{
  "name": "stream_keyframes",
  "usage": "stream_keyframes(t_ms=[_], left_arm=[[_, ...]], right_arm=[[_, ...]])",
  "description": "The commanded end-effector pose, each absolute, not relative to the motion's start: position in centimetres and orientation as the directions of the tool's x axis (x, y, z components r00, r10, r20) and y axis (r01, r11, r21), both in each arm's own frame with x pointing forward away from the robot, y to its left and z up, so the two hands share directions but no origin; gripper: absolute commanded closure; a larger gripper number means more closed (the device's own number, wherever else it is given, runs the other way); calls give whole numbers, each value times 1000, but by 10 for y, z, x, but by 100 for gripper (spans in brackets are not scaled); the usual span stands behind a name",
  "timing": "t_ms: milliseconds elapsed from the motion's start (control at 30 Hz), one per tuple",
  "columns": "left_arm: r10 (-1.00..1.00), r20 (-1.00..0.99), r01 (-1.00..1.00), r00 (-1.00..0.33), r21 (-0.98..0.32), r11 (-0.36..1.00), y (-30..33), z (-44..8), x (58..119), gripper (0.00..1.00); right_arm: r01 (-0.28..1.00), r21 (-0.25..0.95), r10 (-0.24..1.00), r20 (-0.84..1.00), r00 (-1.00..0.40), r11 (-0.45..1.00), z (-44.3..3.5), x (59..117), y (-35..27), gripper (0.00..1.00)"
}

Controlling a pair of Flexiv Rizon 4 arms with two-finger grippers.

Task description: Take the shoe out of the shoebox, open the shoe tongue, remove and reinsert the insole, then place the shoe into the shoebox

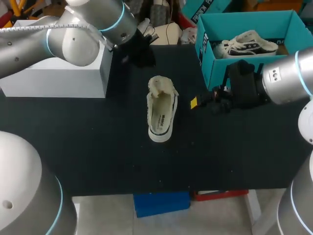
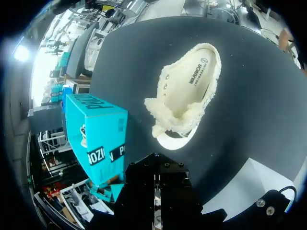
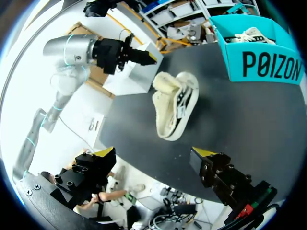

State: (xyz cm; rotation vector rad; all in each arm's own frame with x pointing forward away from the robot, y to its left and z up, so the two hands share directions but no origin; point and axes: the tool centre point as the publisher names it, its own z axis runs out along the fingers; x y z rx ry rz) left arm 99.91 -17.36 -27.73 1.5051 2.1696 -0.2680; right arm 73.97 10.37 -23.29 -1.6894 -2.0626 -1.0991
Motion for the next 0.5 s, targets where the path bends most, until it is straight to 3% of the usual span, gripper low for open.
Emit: stream_keyframes(t_ms=[33,233,500], left_arm=[[911,-360,972,-200,47,232,-205,-301,1026,100],[937,-327,992,-124,-60,111,-227,-314,1018,100],[964,-248,992,-94,-107,70,-217,-306,972,100]], right_arm=[[922,386,729,620,-291,40,-232,740,104,0],[922,386,729,620,-291,40,-232,740,104,0],[922,386,729,620,-291,40,-232,740,104,0]])
